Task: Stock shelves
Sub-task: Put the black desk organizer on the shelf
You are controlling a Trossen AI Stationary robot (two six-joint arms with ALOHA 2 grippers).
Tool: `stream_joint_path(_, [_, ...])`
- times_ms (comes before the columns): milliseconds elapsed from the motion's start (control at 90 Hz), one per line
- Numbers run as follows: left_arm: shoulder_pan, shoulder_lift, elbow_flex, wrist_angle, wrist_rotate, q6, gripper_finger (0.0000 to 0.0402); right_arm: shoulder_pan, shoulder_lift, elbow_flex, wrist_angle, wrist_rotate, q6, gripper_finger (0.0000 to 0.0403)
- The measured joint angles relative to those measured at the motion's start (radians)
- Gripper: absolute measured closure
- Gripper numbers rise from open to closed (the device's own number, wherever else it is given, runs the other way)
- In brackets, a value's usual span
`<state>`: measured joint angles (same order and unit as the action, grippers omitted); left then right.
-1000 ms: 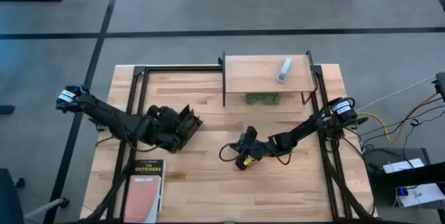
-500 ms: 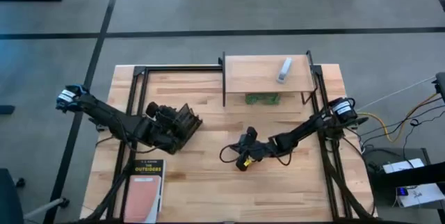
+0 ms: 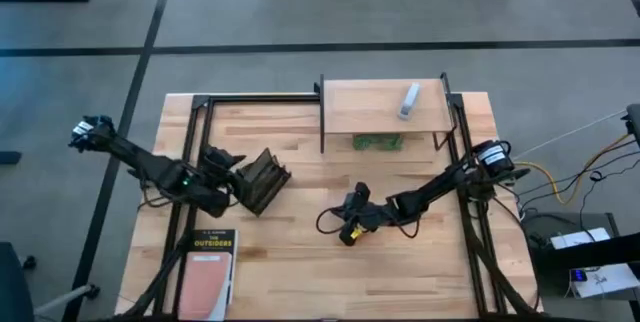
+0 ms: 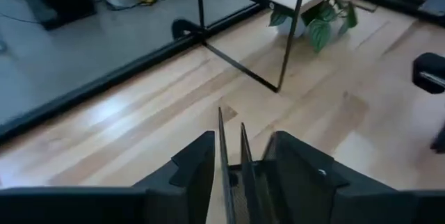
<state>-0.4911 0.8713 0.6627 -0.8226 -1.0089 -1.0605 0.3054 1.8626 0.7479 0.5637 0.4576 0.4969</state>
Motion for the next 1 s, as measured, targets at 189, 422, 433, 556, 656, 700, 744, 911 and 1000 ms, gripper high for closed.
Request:
stream_joint_path(189, [0.0,-0.035,-0.157,0.205,0.001,0.006,0.0263,0.0,0.0,0.0,0.0,0.014,0.0,0.04])
stream_joint_path(422, [0.003,-0.018,-0.233,0.273,-0.03,0.006,0.0251,-0.005,0.0,0.0,0.003,0.038,0.002,0.04])
stream_joint_path(433, [0.003,-0.017,-0.234,0.273,-0.031,0.006,0.0251,-0.005,0.0,0.0,0.004,0.044,0.005,0.04])
stream_joint_path(556, [0.003,-0.01,-0.239,0.275,-0.038,0.006,0.0252,-0.005,0.0,0.0,0.004,0.101,0.021,0.04])
stream_joint_path(656, [0.003,-0.001,-0.239,0.276,-0.056,0.006,0.0258,-0.005,0.0,0.0,0.004,0.111,0.025,0.04])
stream_joint_path(700, [0.003,0.003,-0.239,0.277,-0.066,0.006,0.0261,-0.005,0.0,0.0,0.004,0.111,0.026,0.04])
stream_joint_path(744, [0.003,0.008,-0.239,0.277,-0.079,0.006,0.0265,-0.005,0.0,0.0,0.003,0.111,0.026,0.04])
stream_joint_path(911, [0.003,0.032,-0.239,0.28,-0.085,0.006,0.0286,-0.005,0.0,0.0,0.003,0.111,0.027,0.04])
stream_joint_path(1000, [0.004,0.048,-0.24,0.293,-0.085,0.006,0.0304,-0.005,0.0,0.0,0.003,0.112,0.026,0.04])
